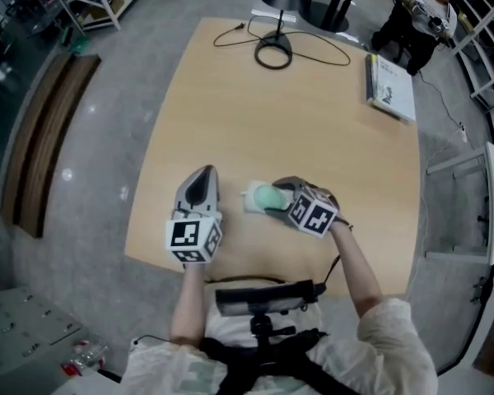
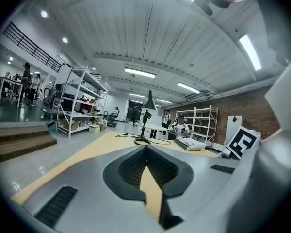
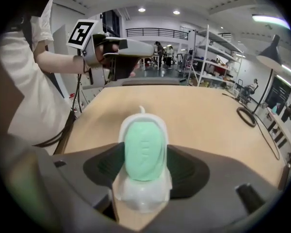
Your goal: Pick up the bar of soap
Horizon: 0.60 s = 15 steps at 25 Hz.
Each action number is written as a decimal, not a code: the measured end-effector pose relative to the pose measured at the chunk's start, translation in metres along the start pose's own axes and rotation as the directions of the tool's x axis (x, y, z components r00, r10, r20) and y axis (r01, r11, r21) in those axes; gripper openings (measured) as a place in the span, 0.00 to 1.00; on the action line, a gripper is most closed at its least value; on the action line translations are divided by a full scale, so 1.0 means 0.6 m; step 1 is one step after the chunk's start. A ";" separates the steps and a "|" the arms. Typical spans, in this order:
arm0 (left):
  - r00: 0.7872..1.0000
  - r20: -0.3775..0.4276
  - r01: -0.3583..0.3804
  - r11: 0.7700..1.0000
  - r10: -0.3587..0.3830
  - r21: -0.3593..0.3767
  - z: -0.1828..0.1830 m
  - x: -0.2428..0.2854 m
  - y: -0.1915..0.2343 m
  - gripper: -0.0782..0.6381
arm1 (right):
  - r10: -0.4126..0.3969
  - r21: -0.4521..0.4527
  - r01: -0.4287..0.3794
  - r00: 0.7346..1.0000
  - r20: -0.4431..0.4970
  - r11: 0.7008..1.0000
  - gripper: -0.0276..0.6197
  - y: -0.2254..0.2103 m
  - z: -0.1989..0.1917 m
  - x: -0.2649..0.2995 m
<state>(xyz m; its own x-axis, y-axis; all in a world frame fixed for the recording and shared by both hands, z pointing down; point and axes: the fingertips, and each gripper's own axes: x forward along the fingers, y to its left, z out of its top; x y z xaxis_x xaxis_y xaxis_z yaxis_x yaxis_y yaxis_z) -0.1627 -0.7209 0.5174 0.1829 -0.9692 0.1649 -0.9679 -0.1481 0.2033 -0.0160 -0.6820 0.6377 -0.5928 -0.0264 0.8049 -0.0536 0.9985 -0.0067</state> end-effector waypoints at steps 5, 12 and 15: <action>1.000 -0.023 0.015 1.000 -0.015 -0.008 -0.015 0.011 -0.006 0.13 | 0.062 0.031 -0.061 0.998 -0.033 0.998 0.45 -0.004 0.001 0.004; 0.999 -0.036 0.023 0.999 -0.024 -0.023 -0.033 0.015 -0.008 0.13 | 0.030 -0.066 -0.035 0.997 -0.073 0.997 0.45 -0.007 -0.009 0.019; 0.999 -0.031 0.013 0.999 -0.014 -0.037 -0.031 0.014 -0.001 0.13 | 0.028 -0.082 -0.034 0.996 -0.081 0.996 0.45 -0.005 -0.007 0.017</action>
<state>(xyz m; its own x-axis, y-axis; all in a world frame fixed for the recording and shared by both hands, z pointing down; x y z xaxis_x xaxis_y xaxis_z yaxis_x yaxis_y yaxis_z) -0.1574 -0.7254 0.5368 0.2018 -0.9605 0.1916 -0.9584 -0.1534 0.2405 -0.0186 -0.6852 0.6486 -0.5270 0.0052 0.8499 0.0327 0.9994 0.0141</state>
